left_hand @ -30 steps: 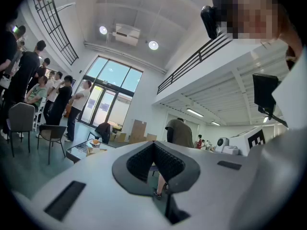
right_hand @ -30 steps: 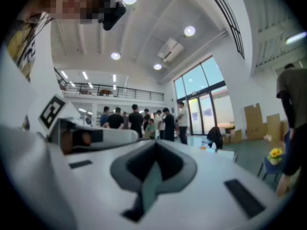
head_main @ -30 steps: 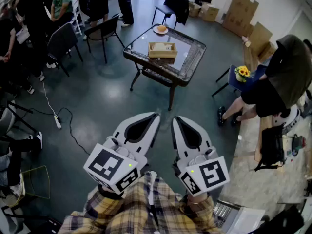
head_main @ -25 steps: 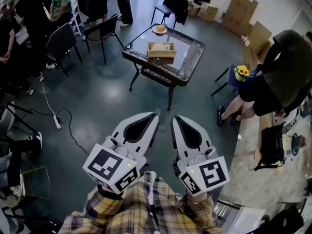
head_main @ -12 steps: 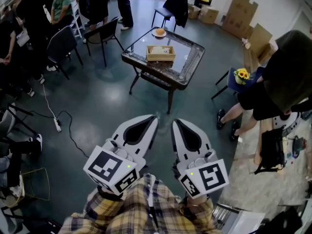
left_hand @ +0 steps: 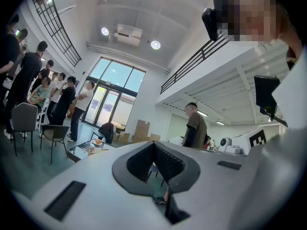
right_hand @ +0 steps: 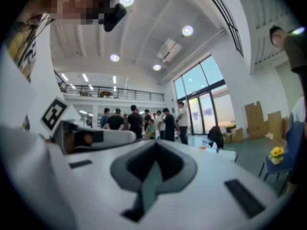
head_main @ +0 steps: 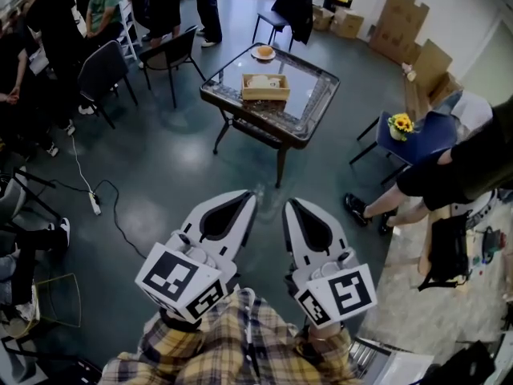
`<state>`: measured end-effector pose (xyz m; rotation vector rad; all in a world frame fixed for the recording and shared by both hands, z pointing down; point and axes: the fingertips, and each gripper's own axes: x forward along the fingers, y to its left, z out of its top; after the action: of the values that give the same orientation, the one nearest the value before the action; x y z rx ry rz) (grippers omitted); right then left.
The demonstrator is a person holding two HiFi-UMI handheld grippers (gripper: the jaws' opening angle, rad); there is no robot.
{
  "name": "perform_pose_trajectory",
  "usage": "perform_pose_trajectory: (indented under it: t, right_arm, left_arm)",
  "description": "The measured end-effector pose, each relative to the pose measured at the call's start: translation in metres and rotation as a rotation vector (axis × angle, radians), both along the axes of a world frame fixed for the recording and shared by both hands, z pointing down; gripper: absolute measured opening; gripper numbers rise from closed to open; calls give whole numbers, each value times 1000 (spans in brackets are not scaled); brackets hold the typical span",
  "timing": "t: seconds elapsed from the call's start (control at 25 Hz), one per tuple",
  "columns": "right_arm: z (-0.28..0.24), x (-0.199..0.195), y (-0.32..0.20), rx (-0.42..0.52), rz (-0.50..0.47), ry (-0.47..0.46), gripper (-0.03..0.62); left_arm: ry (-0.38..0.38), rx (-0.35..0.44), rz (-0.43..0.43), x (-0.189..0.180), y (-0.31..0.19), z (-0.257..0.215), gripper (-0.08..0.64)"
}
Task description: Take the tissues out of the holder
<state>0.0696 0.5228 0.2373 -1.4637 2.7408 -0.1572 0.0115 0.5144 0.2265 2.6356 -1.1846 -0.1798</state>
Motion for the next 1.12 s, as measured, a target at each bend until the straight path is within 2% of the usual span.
perform_pose_trajectory:
  t: [0.32, 0.8, 1.12]
  right_arm:
    - [8, -18, -70, -11, -15, 24, 9]
    - [7, -77, -220, -3, 2, 22, 9]
    - [17, -109, -281, -44, 26, 39, 9]
  left_arm:
    - [1, -7, 0, -12, -68, 8, 14]
    - [-5, -20, 21, -70, -215, 13, 14]
    - [3, -54, 43, -101, -282, 24, 15]
